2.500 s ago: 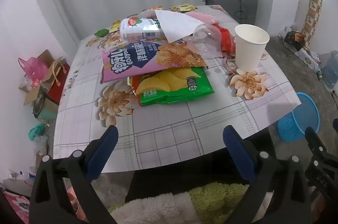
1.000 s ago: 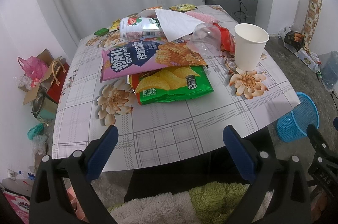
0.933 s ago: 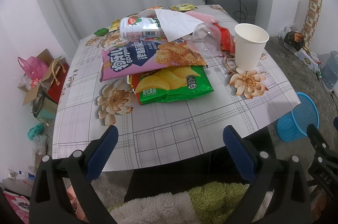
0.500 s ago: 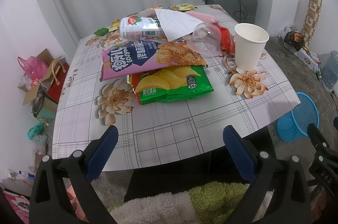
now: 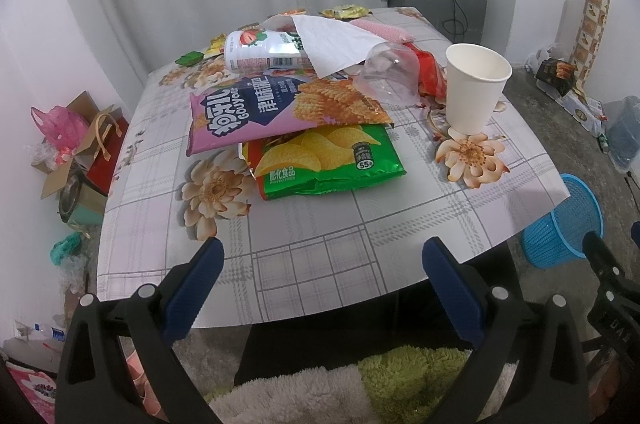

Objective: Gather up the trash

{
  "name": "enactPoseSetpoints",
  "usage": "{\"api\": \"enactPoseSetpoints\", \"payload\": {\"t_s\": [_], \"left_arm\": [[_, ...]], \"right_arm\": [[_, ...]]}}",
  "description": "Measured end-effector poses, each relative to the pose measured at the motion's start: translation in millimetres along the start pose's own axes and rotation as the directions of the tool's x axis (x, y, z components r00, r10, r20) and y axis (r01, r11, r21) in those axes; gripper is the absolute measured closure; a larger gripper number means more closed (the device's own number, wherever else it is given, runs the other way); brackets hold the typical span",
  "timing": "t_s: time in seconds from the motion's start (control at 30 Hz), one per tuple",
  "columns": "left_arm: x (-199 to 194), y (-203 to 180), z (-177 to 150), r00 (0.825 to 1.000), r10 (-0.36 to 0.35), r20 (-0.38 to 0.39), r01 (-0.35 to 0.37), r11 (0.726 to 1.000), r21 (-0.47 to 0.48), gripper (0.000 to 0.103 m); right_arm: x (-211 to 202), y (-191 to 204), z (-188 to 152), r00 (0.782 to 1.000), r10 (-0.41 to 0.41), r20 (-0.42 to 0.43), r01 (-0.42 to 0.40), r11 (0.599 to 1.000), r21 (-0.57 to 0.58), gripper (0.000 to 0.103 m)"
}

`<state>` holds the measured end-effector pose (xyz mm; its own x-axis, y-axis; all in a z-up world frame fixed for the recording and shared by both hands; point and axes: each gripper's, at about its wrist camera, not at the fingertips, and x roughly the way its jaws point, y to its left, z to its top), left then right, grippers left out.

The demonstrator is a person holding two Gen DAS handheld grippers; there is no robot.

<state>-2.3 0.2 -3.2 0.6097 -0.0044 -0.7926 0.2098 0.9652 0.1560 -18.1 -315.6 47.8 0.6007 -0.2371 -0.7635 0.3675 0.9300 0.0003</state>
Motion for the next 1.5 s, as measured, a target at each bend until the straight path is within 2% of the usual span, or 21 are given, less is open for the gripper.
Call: {"api": "enactPoseSetpoints", "payload": {"t_s": [0.4,0.53,0.57,0.77,0.9,0.97,1.0,1.1,1.2,1.33,1.5], "left_arm": [[21,10,10,0.999,-0.028,-0.033,0.028,0.999,-0.025,0.006],[25,20,17,0.999,-0.034,0.002,0.034,0.998,-0.046,0.006],[26,24,20,0.999,-0.035,0.011,0.036,0.998,-0.05,0.006],[36,49,33,0.996,-0.039,0.077,0.043,0.998,-0.051,0.006],[42,65,38,0.982,-0.126,0.143,0.135,0.989,-0.057,0.006],[42,72,42,0.954,-0.221,0.202,0.234,0.971,-0.041,0.006],[41,75,45,0.935,-0.266,0.237,0.28,0.96,-0.028,0.006],[41,78,54,0.894,-0.337,0.295,0.355,0.935,-0.008,0.006],[51,73,67,0.884,-0.376,0.28,0.394,0.919,-0.009,0.006],[61,64,82,0.88,-0.385,0.276,0.403,0.915,-0.007,0.006],[72,46,98,0.867,-0.393,0.305,0.384,0.919,0.093,0.006]], "right_arm": [[26,42,-8,1.0,-0.002,-0.016,0.002,1.0,-0.004,0.008],[26,54,-9,1.0,0.0,0.01,0.0,1.0,0.005,0.008],[23,57,-10,0.999,-0.01,0.047,0.009,1.0,0.026,0.008],[5,75,-16,0.995,0.03,0.099,-0.037,0.997,0.067,0.008],[-3,89,-19,0.992,0.088,0.086,-0.098,0.988,0.119,0.008],[-9,98,-17,0.987,0.136,0.084,-0.147,0.979,0.141,0.008],[-12,101,-15,0.983,0.161,0.085,-0.172,0.974,0.15,0.009],[-21,115,-11,0.966,0.243,0.087,-0.255,0.95,0.18,0.018],[-25,132,-4,0.95,0.303,0.074,-0.312,0.929,0.202,0.03],[-22,167,-6,0.947,0.32,0.01,-0.316,0.931,0.185,0.044],[-38,193,-27,0.941,0.328,-0.079,-0.311,0.934,0.176,0.067]]}}
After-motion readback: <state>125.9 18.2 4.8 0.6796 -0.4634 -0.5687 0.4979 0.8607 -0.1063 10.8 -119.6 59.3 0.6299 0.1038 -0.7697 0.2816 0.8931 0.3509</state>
